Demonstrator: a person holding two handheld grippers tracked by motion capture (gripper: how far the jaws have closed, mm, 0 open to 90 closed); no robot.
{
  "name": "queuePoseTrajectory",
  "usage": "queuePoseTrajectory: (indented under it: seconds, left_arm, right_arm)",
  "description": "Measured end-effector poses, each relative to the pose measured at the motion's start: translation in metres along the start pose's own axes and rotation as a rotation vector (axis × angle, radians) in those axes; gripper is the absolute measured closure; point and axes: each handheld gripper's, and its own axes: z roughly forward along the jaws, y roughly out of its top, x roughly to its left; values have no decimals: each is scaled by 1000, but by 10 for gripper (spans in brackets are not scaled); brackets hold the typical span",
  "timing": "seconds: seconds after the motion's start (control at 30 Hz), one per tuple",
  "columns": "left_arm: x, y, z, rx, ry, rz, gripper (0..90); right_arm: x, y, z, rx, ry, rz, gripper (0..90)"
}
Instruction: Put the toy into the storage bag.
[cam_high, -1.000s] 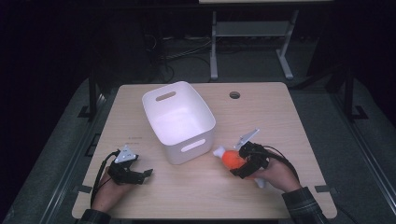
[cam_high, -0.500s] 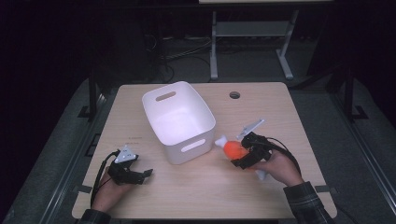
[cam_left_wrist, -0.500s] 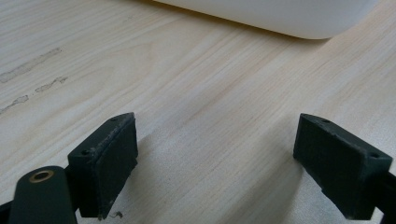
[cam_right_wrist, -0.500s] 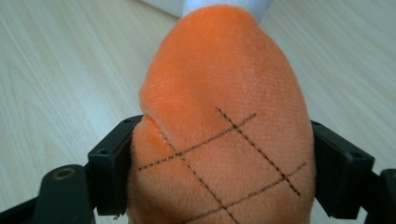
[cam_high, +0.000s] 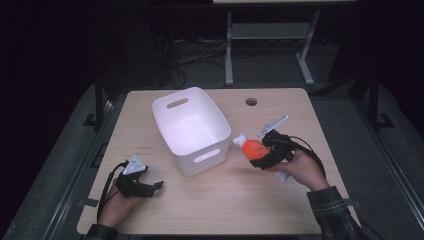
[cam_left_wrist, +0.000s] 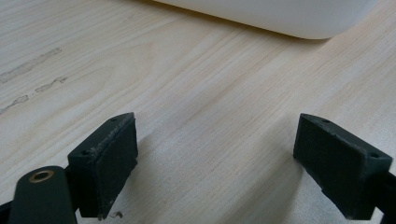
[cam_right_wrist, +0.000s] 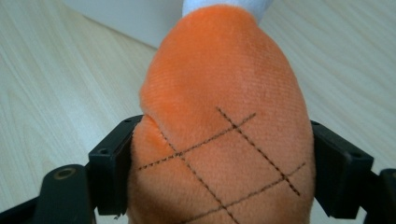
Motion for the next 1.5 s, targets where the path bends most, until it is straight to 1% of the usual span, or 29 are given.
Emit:
queuePoseTrajectory:
  seconds: [0.4, 0.77, 0.83, 0.93, 1.17, 1.5]
  left_arm:
    - [0, 0, 0, -3, 0, -5, 132]
    - [0, 0, 0, -1, 0, -1, 132]
    - [0, 0, 0, 0, -1, -1, 131]
    - [0, 0, 0, 0, 0, 0, 131]
    - [0, 0, 0, 0, 0, 0, 132]
    - [0, 0, 0, -2, 1, -3, 132]
  right_arm:
    - [-11, 15, -10, -23, -17, 20, 210]
    - [-16, 31, -16, -37, -24, 25, 210]
    - [-17, 37, -18, -41, -27, 30, 210]
    - [-19, 41, -19, -44, -25, 24, 210]
    - [-23, 52, -23, -53, -33, 31, 210]
    - [-25, 72, -29, -61, -47, 15, 210]
